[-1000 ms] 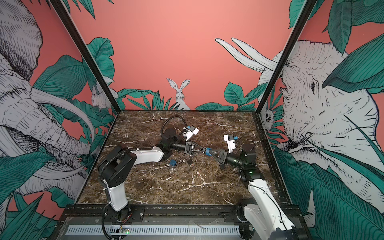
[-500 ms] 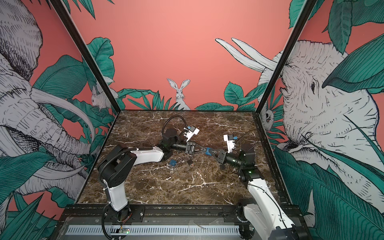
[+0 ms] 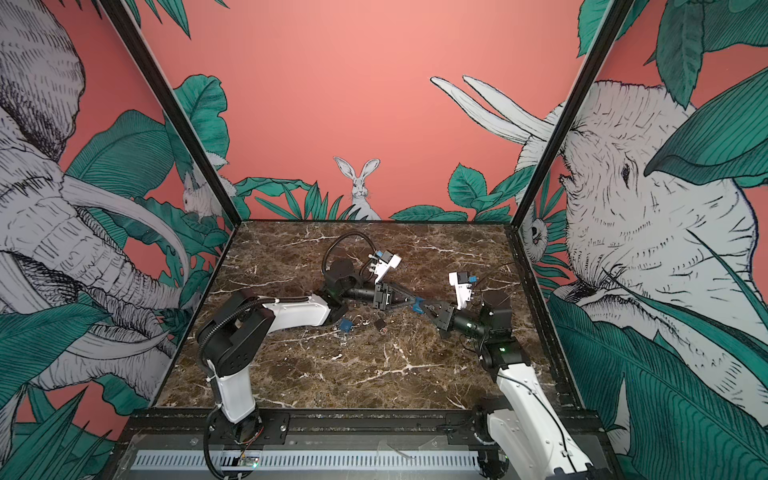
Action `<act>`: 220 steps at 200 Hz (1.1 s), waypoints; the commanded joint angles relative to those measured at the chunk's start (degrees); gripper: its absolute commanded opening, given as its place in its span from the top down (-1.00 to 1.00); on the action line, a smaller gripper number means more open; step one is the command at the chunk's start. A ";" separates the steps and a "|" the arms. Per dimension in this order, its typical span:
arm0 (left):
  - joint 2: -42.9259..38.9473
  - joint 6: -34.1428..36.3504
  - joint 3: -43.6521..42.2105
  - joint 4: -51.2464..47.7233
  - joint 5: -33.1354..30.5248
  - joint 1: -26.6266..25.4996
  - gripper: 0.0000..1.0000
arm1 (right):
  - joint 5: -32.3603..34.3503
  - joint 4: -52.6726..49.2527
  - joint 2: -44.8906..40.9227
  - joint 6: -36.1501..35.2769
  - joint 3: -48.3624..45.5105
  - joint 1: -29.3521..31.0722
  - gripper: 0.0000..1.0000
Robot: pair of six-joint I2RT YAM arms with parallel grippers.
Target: Lock with the key
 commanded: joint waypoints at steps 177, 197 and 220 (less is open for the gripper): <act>2.75 -11.83 -0.51 18.91 2.11 0.73 -0.50 | 0.81 0.24 -10.35 5.25 -2.78 -4.50 1.00; 3.04 -11.38 -0.60 17.99 2.11 0.77 -0.49 | 0.01 1.94 -11.90 5.67 -2.35 -4.54 1.00; 3.30 -10.14 -0.51 16.16 1.81 0.76 -0.45 | -0.57 4.21 -13.16 6.77 -2.03 -4.50 1.00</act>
